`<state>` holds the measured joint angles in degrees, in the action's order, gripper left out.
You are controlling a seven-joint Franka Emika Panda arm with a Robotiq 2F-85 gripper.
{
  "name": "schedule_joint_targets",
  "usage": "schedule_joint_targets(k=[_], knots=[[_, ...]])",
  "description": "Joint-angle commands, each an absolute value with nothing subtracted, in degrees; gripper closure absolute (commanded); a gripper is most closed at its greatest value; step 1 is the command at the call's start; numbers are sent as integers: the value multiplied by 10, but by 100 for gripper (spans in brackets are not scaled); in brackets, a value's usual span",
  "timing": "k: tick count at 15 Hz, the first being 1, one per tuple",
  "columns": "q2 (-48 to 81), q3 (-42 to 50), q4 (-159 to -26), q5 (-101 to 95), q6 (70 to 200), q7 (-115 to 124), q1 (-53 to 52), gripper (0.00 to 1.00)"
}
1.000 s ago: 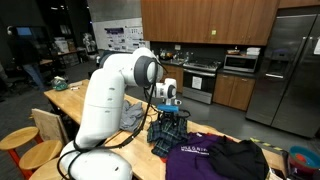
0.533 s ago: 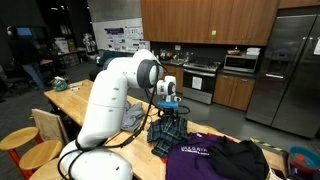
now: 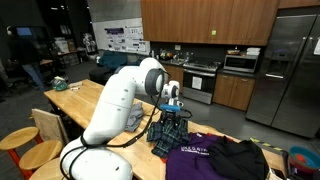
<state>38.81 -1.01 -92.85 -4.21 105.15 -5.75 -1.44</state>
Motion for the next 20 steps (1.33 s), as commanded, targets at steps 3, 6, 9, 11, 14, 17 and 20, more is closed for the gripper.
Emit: schedule_joint_targets(k=[3,6,9,11,14,17,20], knots=[[447,-11,-865,-13,999,-59,9,0],[460,-11,-849,-2,982,-57,13,14],[466,-11,-836,4,971,-57,16,38],[466,-9,-833,3,967,-56,18,52],[462,-6,-835,5,962,-58,26,74],[460,-4,-835,12,958,-57,32,93],[459,-4,-838,18,959,-57,35,95]])
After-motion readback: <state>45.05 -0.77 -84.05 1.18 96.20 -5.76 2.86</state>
